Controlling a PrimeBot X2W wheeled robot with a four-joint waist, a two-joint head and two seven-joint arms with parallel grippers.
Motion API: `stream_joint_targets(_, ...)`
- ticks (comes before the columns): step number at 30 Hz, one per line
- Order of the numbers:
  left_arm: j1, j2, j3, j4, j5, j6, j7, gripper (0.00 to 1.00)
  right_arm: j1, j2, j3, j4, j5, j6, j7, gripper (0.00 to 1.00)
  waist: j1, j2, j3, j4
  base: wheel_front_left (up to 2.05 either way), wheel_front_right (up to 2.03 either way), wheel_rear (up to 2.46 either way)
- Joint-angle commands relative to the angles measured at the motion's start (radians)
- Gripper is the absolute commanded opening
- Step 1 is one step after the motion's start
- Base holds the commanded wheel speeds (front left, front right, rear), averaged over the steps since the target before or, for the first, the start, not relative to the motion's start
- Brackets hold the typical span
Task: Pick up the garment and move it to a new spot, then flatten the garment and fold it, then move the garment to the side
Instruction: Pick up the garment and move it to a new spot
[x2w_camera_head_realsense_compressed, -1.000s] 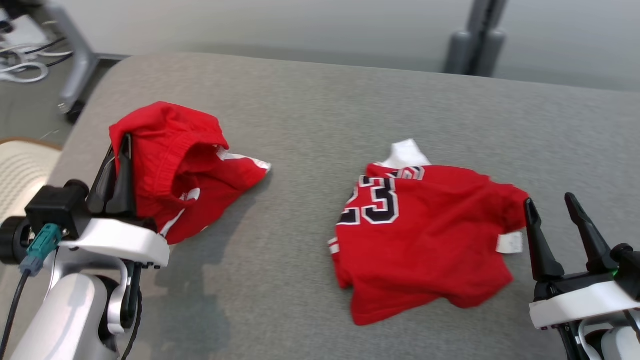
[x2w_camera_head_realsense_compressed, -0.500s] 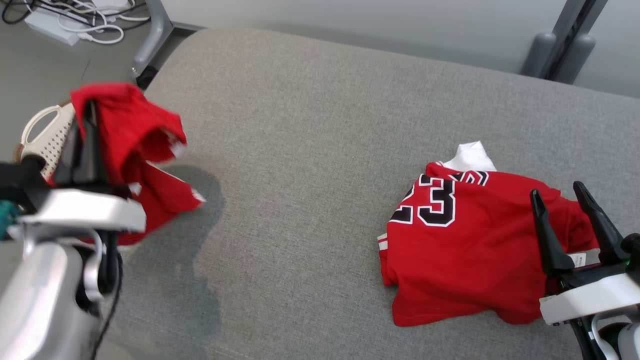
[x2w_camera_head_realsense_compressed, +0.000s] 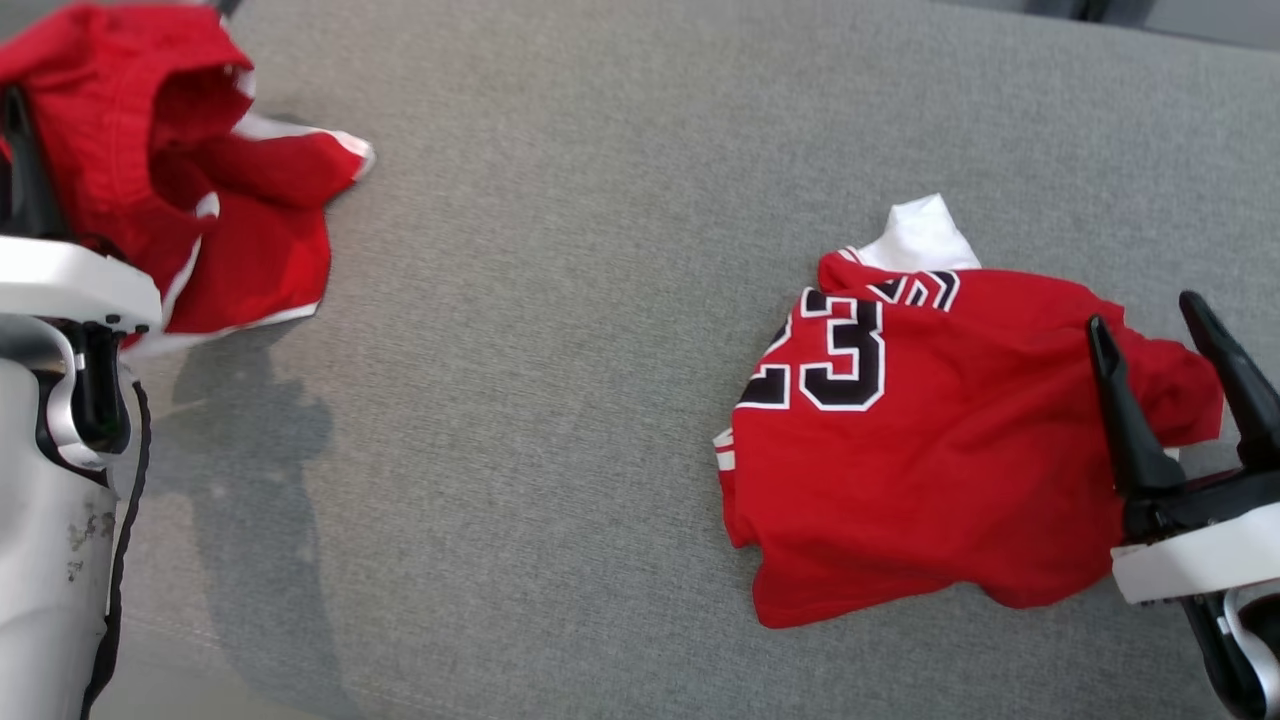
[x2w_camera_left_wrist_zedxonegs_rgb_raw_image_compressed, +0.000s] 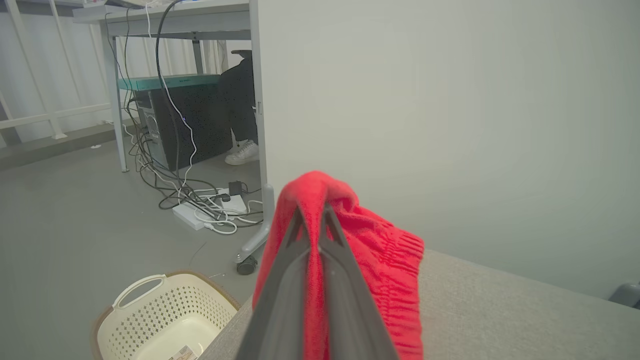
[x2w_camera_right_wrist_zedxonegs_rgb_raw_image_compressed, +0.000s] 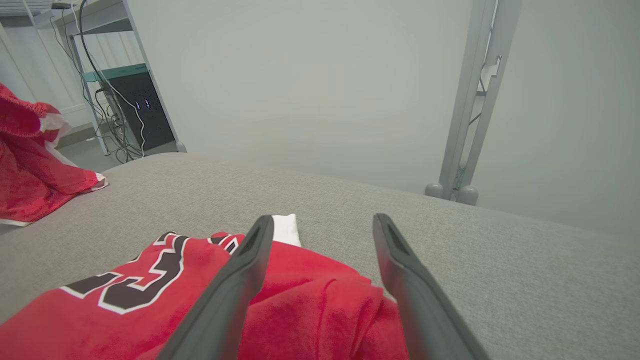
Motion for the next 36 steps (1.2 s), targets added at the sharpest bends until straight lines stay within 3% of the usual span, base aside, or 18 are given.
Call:
stream_joint_targets(1,-0.023,-0.006,0.014,0.06,-0.013,-0.017,-0.01,0.0,-0.016,-0.011,-0.001,-0.009,0.009,0.002,0.006,1.0,0.0,0.0,0.031,-0.018,0.0,0.0,0.0)
stream_joint_targets(11,-0.054,-0.079,0.062,0.385,-0.067,-0.122,-0.024,0.0,-0.055,-0.022,0.001,-0.03,-0.007,0.002,0.011,1.0,0.0,0.0,0.082,-0.037,0.0,0.0,0.0)
stream_joint_targets(12,-0.059,-0.082,0.078,0.392,-0.072,-0.13,-0.024,0.12,-0.057,-0.021,0.001,-0.028,-0.007,0.002,0.008,1.0,0.0,0.0,0.082,-0.037,0.0,0.0,0.0)
stream_joint_targets(13,-0.059,-0.081,0.085,0.397,-0.061,-0.135,-0.025,0.76,-0.059,-0.018,0.001,-0.025,-0.006,0.002,0.006,1.0,0.0,0.0,0.081,-0.037,0.0,0.0,0.0)
stream_joint_targets(14,-0.057,-0.079,0.097,0.39,-0.052,-0.139,-0.025,1.0,-0.061,-0.015,0.001,-0.022,-0.006,0.002,0.001,1.0,0.0,0.0,0.079,-0.037,0.0,0.0,0.0)
stream_joint_targets(19,0.006,-0.079,0.165,0.316,0.019,-0.126,-0.025,1.0,-0.061,0.007,0.001,0.005,0.0,0.002,-0.025,1.0,0.0,0.0,0.046,-0.043,0.0,0.0,0.0)
stream_joint_targets(26,0.176,-0.124,0.238,0.09,0.15,-0.107,-0.024,1.0,-0.044,0.044,0.007,0.06,0.007,0.002,-0.076,1.0,0.0,0.0,-0.034,-0.073,0.0,0.0,0.0)
stream_joint_targets(36,0.443,-0.209,0.163,-0.287,0.317,-0.066,-0.022,1.0,-0.003,0.084,0.004,0.137,0.006,0.002,-0.108,1.0,0.0,0.0,-0.145,-0.141,0.0,0.0,0.0)
